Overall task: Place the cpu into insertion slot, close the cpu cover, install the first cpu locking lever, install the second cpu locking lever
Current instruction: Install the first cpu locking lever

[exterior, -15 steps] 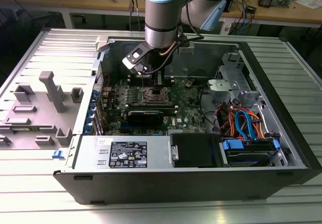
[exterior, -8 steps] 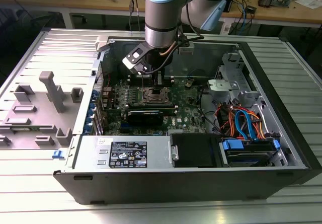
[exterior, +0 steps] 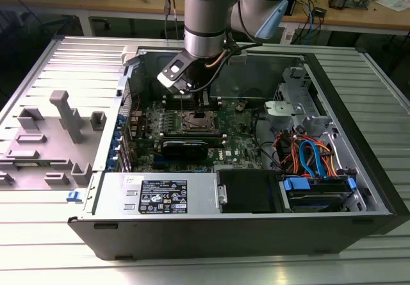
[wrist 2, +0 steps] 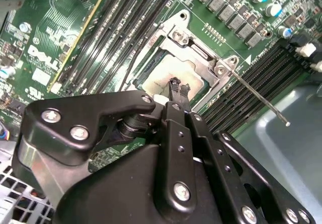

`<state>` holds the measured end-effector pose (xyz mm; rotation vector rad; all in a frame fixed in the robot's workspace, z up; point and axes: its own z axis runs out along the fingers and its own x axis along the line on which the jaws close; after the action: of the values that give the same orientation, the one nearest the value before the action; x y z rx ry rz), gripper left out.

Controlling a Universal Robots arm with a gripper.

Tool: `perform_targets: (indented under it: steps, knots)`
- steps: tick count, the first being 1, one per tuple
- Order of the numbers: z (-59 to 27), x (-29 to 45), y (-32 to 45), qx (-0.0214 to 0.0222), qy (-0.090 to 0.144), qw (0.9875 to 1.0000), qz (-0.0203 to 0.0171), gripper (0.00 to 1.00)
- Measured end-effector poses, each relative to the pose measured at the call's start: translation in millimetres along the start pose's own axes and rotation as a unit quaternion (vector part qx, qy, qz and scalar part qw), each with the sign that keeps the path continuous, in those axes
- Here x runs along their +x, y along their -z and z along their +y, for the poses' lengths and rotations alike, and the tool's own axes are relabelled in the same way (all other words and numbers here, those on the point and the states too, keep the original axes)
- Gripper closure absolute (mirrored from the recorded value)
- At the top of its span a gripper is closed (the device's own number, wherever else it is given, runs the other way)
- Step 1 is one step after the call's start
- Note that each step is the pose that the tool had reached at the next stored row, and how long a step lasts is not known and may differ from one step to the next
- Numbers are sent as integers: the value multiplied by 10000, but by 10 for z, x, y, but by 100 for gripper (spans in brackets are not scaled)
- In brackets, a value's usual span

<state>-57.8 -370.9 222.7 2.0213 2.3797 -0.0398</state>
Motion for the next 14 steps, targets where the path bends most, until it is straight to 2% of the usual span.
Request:
perform_targets:
  steps: [14]
  knots:
    - [0, 0, 0, -1, 8, 10000, 0, 89]
